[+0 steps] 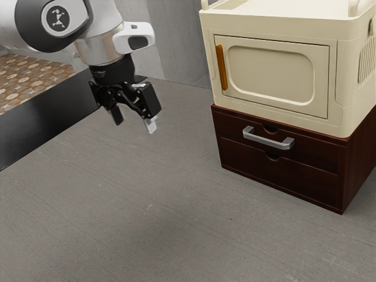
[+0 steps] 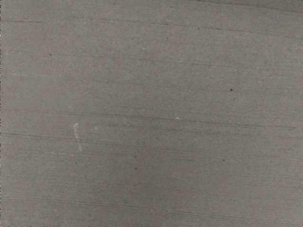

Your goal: Pull the drawer handle with one arm to open the drawer

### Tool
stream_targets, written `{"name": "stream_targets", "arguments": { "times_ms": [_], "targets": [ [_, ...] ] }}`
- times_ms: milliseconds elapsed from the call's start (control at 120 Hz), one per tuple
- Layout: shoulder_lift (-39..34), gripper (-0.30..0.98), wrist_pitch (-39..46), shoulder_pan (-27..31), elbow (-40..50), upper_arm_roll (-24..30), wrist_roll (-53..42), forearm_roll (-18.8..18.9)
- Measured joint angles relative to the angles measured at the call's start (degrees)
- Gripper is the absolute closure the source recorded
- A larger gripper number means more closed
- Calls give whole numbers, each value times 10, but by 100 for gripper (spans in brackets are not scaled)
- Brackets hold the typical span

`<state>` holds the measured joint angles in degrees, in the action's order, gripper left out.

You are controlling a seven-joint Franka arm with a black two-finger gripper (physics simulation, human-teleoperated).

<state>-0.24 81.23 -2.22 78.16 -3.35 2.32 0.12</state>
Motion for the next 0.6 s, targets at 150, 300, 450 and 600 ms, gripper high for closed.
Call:
{"name": "stream_targets", "arguments": {
  "times_ms": [150, 300, 450, 600],
  "targets": [
    [0, 0, -1, 4, 0, -1, 2, 0],
    [-11, 0, -15, 10, -57, -2, 4, -4],
    [-11, 0, -40, 33, -124, 3, 31, -12],
    [-7, 0, -52, 77, -125, 27, 172, -14]
  ]
}}
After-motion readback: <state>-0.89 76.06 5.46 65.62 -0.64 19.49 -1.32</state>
